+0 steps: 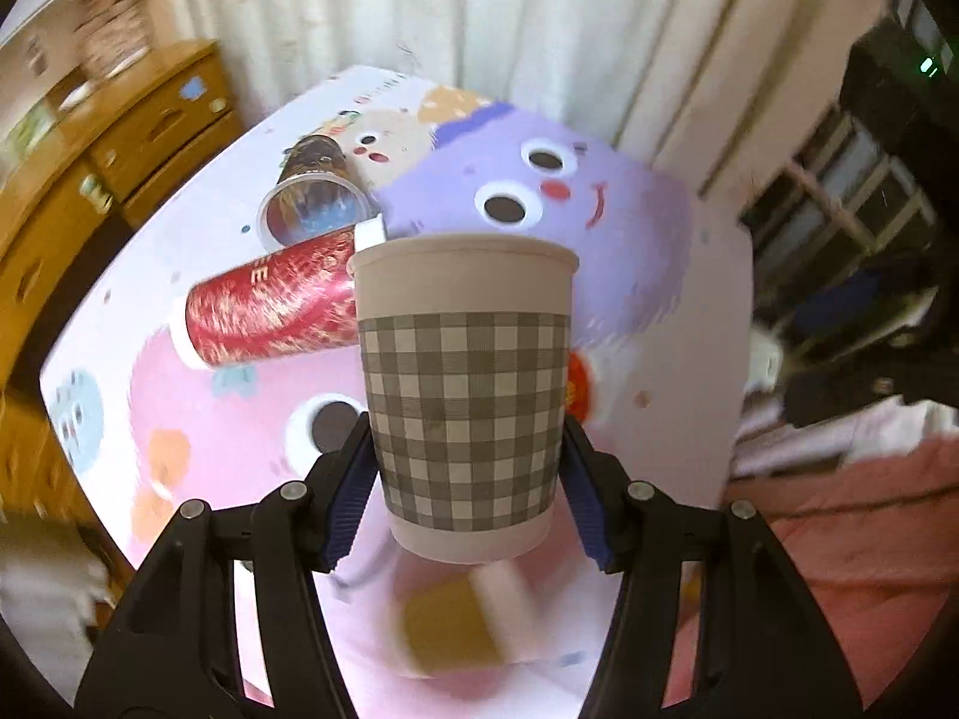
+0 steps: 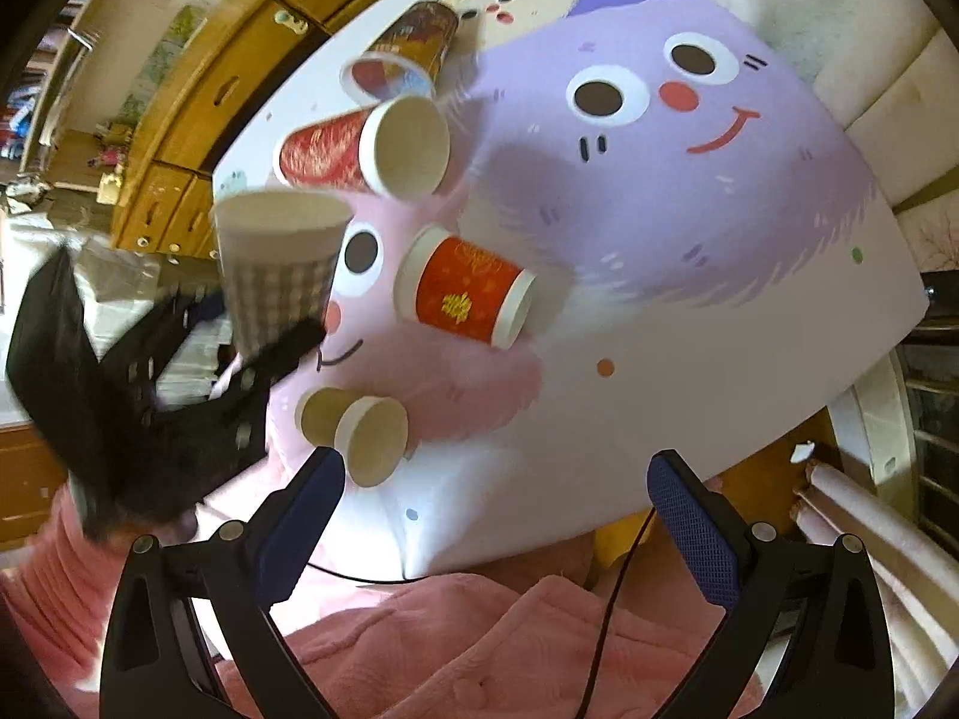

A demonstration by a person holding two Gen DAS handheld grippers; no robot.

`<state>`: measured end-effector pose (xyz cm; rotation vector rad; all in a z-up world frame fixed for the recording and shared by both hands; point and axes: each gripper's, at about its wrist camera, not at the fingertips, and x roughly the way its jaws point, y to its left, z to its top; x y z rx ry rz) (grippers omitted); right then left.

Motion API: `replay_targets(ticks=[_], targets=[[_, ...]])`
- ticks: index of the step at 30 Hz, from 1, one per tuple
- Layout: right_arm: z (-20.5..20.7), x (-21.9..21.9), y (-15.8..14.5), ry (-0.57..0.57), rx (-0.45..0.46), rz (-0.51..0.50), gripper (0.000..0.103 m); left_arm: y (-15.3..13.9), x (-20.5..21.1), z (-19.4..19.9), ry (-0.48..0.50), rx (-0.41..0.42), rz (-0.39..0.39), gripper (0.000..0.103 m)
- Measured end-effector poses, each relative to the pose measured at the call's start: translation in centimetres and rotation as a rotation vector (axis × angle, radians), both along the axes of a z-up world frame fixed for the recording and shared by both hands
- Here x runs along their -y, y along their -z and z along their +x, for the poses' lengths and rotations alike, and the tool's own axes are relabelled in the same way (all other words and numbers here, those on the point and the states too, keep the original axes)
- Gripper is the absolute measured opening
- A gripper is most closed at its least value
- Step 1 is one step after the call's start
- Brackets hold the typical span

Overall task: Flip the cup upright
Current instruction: 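Lift the gingham cup with the right gripper and rotate it mouth up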

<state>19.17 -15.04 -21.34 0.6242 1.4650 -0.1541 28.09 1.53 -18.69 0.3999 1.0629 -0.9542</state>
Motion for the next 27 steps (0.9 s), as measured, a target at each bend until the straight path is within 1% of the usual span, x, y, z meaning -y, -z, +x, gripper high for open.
replay_targets(ticks=[3,6,8,11,14,17,19,22,25,27], targets=[[-0.8,2.2,-0.5,0.006,0.025,-0.014,0.103,-1.1,0.5,-2.0,-0.150,-0.039,-0.011,0.055],[-1.3,4.8,-0.7,-0.004,0.051,0.025,0.103,-2.0,0.7,-3.7,-0.327,-0.065,-0.051,0.055],[-1.7,6.5,-0.6,-0.020,0.054,0.047,0.103,-2.1,1.1,-4.8,-0.427,-0.083,-0.068,0.055],[-2.3,9.3,-0.7,-0.043,0.060,0.090,0.103,-1.6,2.0,-6.5,-0.567,-0.118,-0.081,0.055],[-2.7,11.9,-1.0,-0.060,0.080,0.141,0.103,-0.4,3.3,-8.6,-0.706,-0.205,-0.103,0.055],[-2.9,14.2,-0.6,-0.081,0.066,0.172,0.103,1.1,4.9,-10.9,-0.794,-0.251,-0.113,0.055],[-3.0,15.2,-0.3,-0.093,0.053,0.185,0.103,2.3,6.3,-12.3,-0.828,-0.282,-0.105,0.055],[-2.9,16.6,0.6,-0.107,0.034,0.175,0.103,4.8,8.1,-13.9,-0.885,-0.343,-0.079,0.055],[-3.0,17.1,1.6,-0.113,0.013,0.177,0.103,7.3,9.5,-14.8,-0.922,-0.396,-0.084,0.055],[-2.9,17.4,2.6,-0.130,-0.006,0.155,0.103,8.6,10.2,-15.2,-0.927,-0.411,-0.067,0.055]])
